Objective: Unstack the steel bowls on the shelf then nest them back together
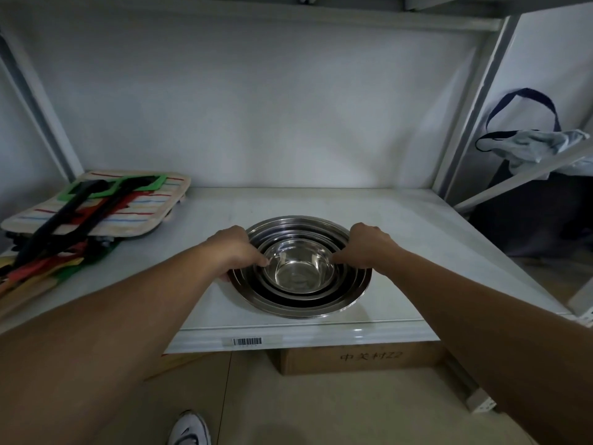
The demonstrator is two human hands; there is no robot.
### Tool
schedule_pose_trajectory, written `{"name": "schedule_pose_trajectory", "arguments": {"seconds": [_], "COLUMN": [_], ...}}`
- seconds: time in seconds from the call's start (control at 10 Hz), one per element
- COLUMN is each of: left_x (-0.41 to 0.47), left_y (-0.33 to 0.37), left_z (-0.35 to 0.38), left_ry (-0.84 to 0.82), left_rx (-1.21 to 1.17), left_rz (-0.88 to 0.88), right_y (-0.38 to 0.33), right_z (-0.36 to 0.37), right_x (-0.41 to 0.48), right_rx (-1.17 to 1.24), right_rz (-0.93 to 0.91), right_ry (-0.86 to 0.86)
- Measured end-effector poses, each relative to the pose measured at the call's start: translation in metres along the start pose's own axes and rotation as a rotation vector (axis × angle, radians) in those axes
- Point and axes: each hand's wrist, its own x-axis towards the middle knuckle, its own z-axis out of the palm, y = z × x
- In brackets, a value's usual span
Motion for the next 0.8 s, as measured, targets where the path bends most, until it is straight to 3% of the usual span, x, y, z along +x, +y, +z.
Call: {"name": "schedule_pose_trajectory", "arguments": {"seconds": [0.2,0.5,0.7,0.8], "left_x": [0.001,0.005,0.0,-0.01], "left_y": [0.002,-0.001,-0.006,-0.004], "left_z": [0.007,0.008,0.007,0.002], "left_ry": [0.139,0.125,0.073,0.136], "left_rx": [0.225,0.219,-0.01,-0.217], "left_rz": [0.026,0.051,0.068,0.053], "right_y": [-0.002,0.001,0.011,0.014], "right_z": [0.01,0.014,0.013,0.006], "right_x": [-0.004,-0.003,-0.007,-0.016], "right_rx": [-0.068,-0.062,0.055,0.166], "right_rz": [0.019,-0.012,-0.051,-0.004], "right_ry": [0.066,0.053,-0.001,0.119]}}
